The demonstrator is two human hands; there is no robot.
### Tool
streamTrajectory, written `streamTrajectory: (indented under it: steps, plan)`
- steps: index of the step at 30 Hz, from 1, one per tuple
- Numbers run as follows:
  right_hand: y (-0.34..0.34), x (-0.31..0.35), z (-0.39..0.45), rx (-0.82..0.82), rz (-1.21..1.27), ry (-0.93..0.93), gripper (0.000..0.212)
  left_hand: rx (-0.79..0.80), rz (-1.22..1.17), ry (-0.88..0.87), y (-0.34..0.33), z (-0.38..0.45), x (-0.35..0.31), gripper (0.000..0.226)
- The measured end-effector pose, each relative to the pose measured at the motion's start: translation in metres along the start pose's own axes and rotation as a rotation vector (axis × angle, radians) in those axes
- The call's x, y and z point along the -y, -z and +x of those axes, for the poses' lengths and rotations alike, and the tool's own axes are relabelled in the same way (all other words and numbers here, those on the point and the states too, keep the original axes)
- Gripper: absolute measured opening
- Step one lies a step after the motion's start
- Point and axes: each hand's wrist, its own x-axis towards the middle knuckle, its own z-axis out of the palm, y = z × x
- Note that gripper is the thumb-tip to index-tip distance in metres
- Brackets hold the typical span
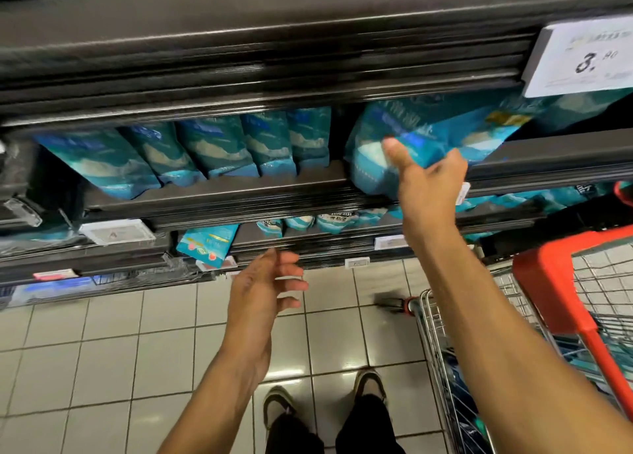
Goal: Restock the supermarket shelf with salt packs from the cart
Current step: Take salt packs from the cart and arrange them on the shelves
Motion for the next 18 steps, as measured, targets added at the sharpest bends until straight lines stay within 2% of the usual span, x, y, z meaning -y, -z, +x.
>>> streamTrajectory:
  steps: [3, 7, 10, 15, 18]
  plan:
    - [-0.019, -0.002, 0.025, -0.018, -0.129, 0.05, 0.032, -0.023, 0.003, 0.023, 0.008, -0.002, 0.009, 0.037]
    - [-0.033, -0.008, 0.034, 0.21, -0.128, 0.09, 0.035, -0.059, 0.019, 0.038, 0.018, 0.0, 0.015, 0.036]
    - [-0.039, -0.011, 0.033, 0.277, -0.152, 0.075, 0.034, -0.079, 0.023, 0.056, 0.022, 0.002, 0.016, 0.037]
    - [-0.041, -0.011, 0.031, 0.332, -0.192, 0.048, 0.031, -0.102, 0.018, 0.061, 0.025, 0.001, 0.018, 0.038]
    - [-0.032, -0.009, 0.022, 0.36, -0.264, 0.011, 0.019, -0.104, 0.024, 0.07, 0.023, -0.004, 0.016, 0.037]
